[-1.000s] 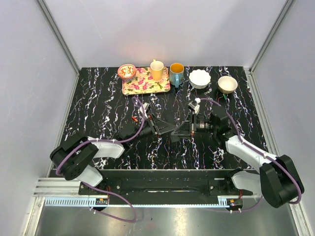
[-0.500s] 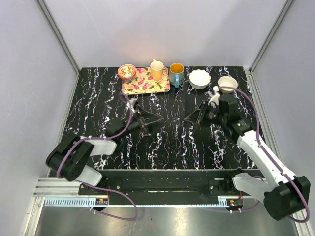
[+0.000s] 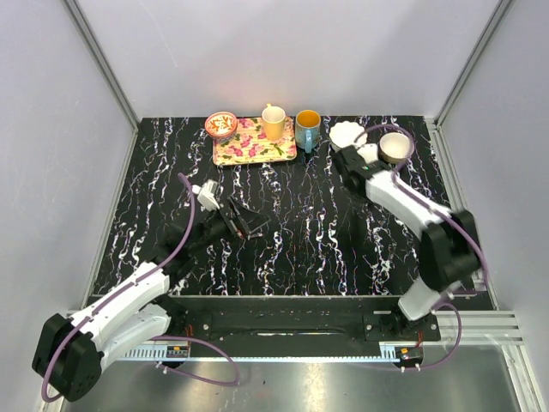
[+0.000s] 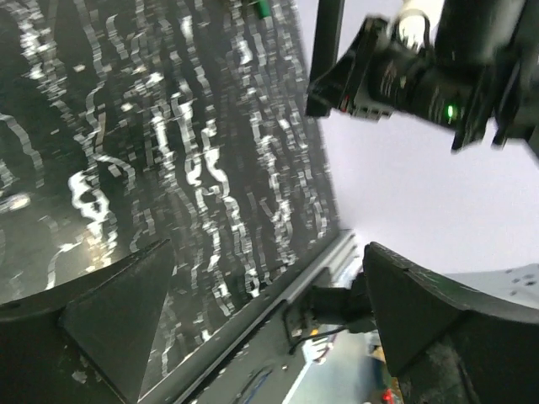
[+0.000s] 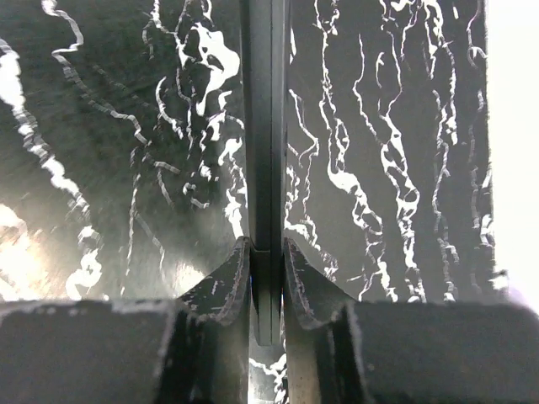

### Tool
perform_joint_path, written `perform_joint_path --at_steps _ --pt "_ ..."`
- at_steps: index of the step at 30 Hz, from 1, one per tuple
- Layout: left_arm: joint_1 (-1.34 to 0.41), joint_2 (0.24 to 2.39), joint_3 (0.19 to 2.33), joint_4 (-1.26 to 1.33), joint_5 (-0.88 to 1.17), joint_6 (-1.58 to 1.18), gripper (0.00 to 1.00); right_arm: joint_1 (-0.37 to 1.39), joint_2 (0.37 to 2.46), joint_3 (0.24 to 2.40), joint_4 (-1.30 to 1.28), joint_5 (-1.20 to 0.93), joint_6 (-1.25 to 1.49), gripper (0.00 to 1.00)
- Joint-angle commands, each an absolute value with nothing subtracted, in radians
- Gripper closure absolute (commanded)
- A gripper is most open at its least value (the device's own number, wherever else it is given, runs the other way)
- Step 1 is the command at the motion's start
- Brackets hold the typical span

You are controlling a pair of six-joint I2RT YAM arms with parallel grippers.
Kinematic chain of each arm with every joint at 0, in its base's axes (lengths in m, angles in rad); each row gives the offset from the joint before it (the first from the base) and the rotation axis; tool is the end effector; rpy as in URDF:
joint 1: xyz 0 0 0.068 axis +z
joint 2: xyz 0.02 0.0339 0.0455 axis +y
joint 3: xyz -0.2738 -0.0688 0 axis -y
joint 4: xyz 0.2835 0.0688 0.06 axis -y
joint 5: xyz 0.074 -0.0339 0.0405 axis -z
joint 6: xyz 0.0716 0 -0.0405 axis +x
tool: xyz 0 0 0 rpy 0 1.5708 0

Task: Load the batteries into the remote control
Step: Turn over the remote control at the center of the board, then reset both arms

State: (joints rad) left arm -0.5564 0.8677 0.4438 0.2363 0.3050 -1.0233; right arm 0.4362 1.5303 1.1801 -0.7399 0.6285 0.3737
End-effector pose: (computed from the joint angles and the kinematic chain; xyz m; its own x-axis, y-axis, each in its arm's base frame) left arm 0.2144 -0.1587 0.2339 -0.7265 -0.5073 -0.4636 0.2574 0.4246 -0.8680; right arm 0.3412 0.1126 0.2292 -0.7830 -0.0392 -0.6208 0.2046 0.9263 -0.3165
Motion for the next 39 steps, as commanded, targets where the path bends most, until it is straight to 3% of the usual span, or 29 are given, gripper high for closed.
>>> perform_joint_path --at_steps 1,12,15,16,19,20,25,29,31,36,39 --pt "-0.558 0.836 0.462 0.051 0.242 -0.930 0.01 0.460 1.831 1.380 -0.903 0.802 0.339 1.00" --pt "-0.554 0.779 0.388 0.025 0.261 -0.927 0.01 0.485 2.149 1.572 -0.966 0.720 0.316 1.00" --pt "-0.552 0.759 0.371 0.032 0.259 -0.922 0.01 0.488 2.161 1.571 -0.963 0.651 0.298 0.87" --pt "-0.552 0.758 0.371 0.032 0.259 -0.919 0.01 0.488 2.157 1.565 -0.954 0.631 0.292 0.77" --pt "-0.552 0.765 0.373 0.031 0.265 -0.910 0.01 0.489 2.119 1.537 -0.925 0.563 0.290 0.64" --pt "-0.552 0.768 0.374 0.029 0.265 -0.908 0.01 0.495 2.108 1.523 -0.911 0.552 0.290 0.56" --pt "-0.552 0.796 0.382 0.028 0.268 -0.905 0.01 0.523 2.025 1.506 -0.899 0.488 0.311 0.38" --pt "-0.551 0.807 0.434 -0.057 0.227 -0.855 0.01 0.535 1.870 1.476 -0.885 0.404 0.351 0.31" --pt "-0.548 0.807 0.481 -0.144 0.175 -0.824 0.01 0.537 1.694 1.424 -0.849 0.362 0.380 0.28" --pt "-0.529 0.860 0.581 -0.308 0.036 -0.752 0.01 0.535 1.243 1.064 -0.590 0.276 0.417 0.22" --pt "-0.526 0.899 0.621 -0.366 0.002 -0.742 0.01 0.535 1.030 0.820 -0.433 0.235 0.455 0.13"
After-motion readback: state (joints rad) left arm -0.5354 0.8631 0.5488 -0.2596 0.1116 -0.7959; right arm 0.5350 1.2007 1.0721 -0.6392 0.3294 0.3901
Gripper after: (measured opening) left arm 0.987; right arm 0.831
